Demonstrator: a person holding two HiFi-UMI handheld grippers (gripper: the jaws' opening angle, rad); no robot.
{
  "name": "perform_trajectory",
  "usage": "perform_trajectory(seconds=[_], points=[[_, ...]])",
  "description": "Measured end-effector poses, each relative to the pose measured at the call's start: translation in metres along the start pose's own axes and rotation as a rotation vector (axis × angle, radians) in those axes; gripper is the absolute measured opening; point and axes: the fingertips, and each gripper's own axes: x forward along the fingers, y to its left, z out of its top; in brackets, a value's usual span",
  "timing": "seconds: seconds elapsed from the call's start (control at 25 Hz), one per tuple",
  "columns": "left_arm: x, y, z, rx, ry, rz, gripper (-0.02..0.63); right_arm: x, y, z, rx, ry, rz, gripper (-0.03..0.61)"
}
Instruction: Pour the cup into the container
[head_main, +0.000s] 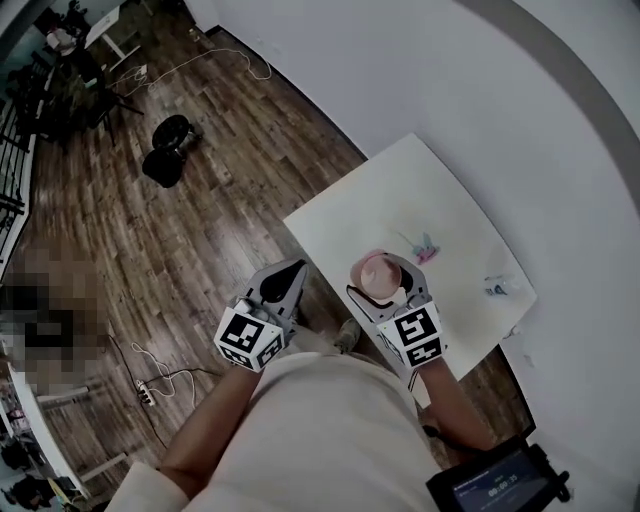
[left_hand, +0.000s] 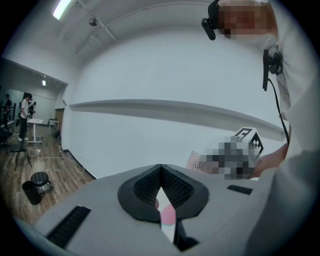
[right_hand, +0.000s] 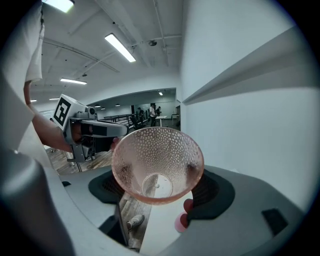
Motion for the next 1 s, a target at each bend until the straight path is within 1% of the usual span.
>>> perform_trajectory(seconds=[0.2, 0.36, 0.48, 0.56, 0.84, 1.0], points=[[-0.029, 0.027, 0.012, -0.013, -0.014, 0.105, 0.009, 0.032, 0.025, 0.029, -0.052, -0.009, 0.102, 0.367], [-0.058, 0.068, 0.012, -0.006, -0.019, 0.238, 0.009, 0.083, 0.053, 0.049, -0.100, -0.042, 0.229, 0.367], [-0.075, 0.085, 0.018, -0.003, -0.018, 0.318, 0.009, 0.104, 0.071, 0.066, -0.129, -0.062, 0.304, 0.367], [-0.085, 0.093, 0.020, 0.000, -0.016, 0.358, 0.009, 0.115, 0.083, 0.074, -0.136, -0.072, 0.345, 0.367], [-0.121, 0.117, 0.016, 0.039, 0.000, 0.495, 0.009, 0.155, 0.129, 0.081, -0.157, -0.099, 0.486, 0.367], [-0.141, 0.132, 0.014, 0.044, 0.007, 0.556, 0.009, 0.172, 0.150, 0.090, -0.174, -0.110, 0.539, 0.367]])
